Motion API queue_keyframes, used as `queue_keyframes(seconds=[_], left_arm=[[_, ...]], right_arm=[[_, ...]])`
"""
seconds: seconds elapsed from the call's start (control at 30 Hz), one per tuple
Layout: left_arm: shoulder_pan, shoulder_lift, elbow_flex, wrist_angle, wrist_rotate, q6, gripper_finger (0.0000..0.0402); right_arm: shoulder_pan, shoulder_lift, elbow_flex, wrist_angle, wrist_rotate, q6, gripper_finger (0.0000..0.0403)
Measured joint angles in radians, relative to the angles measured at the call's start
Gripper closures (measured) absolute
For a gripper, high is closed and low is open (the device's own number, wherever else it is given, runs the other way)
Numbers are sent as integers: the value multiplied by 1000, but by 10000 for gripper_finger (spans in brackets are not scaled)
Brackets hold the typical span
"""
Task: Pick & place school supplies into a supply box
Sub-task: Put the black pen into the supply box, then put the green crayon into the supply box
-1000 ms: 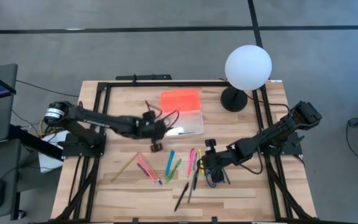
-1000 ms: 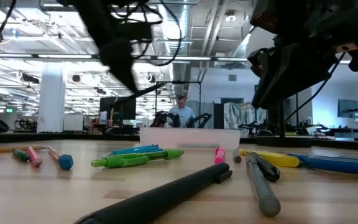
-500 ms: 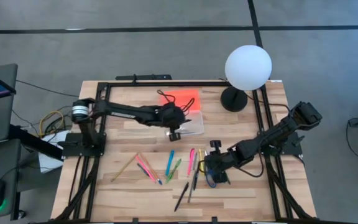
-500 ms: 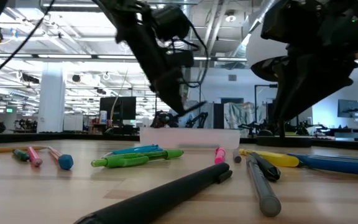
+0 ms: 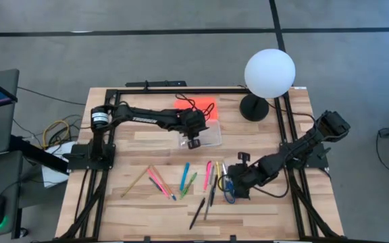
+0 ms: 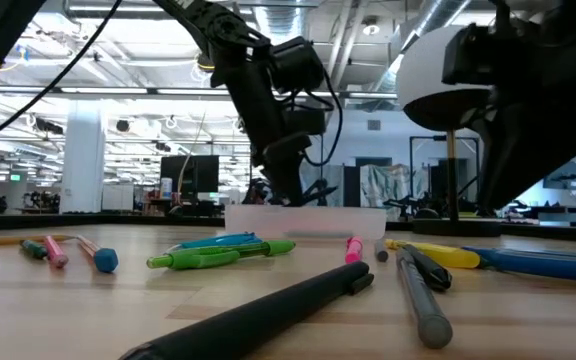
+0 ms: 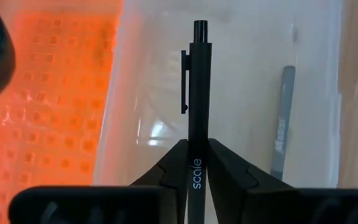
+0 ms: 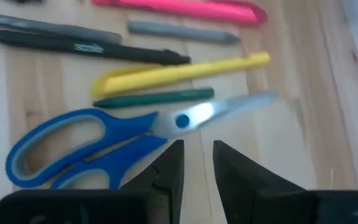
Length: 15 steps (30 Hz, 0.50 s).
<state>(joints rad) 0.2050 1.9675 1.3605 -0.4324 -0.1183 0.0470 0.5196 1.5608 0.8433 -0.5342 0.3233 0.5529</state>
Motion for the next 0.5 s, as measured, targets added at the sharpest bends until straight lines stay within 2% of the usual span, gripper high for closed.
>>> queue_keyframes(seconds=[0.17,0.5], left_arm=[[0,-1,6,-4,-10,52,338],[-6,-11,6,-24,-25,76,282]], right_arm=[[5,0,0,-41,-1,125,326],[23,0,0,-42,-5,265,326]])
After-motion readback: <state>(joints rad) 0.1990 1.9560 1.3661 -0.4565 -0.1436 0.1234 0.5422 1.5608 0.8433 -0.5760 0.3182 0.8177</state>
